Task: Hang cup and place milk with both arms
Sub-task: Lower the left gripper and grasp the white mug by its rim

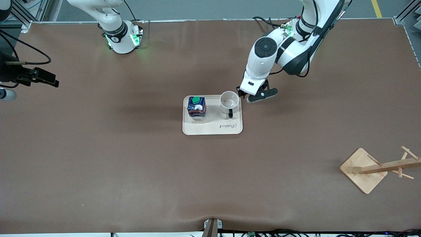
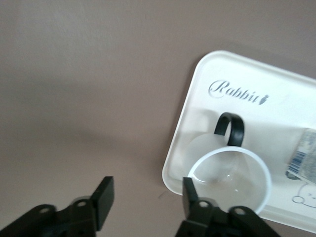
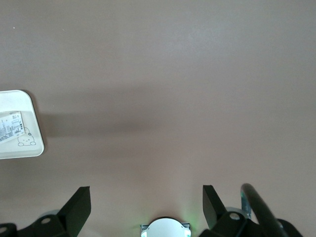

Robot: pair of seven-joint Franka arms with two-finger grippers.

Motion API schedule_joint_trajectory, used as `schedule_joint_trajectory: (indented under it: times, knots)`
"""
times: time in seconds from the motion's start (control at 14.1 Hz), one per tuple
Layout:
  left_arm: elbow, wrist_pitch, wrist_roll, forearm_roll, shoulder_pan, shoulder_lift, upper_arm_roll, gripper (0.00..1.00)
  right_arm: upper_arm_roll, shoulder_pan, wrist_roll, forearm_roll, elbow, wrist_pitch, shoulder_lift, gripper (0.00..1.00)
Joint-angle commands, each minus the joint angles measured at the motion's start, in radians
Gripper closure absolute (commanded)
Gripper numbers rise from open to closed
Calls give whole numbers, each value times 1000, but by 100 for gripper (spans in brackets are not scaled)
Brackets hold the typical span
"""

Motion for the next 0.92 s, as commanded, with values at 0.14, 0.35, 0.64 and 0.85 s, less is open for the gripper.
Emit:
schedule_joint_trajectory:
  times: [0.14, 0.35, 0.64, 0.85]
  knots:
    - [29, 36, -94, 25, -48, 72, -4, 42, 2, 0, 2, 10, 31, -21, 20, 0]
    - [30, 78, -106, 27, -57, 107, -4, 42, 3, 5, 4, 10, 31, -22, 17, 0]
    - [32, 84, -109, 27, -65, 144, -2, 45, 3, 14, 4, 8, 29, -22, 25, 0]
    - [59, 92, -115, 27, -68, 188, -2, 48, 2, 32, 2, -1, 20, -31, 66, 0]
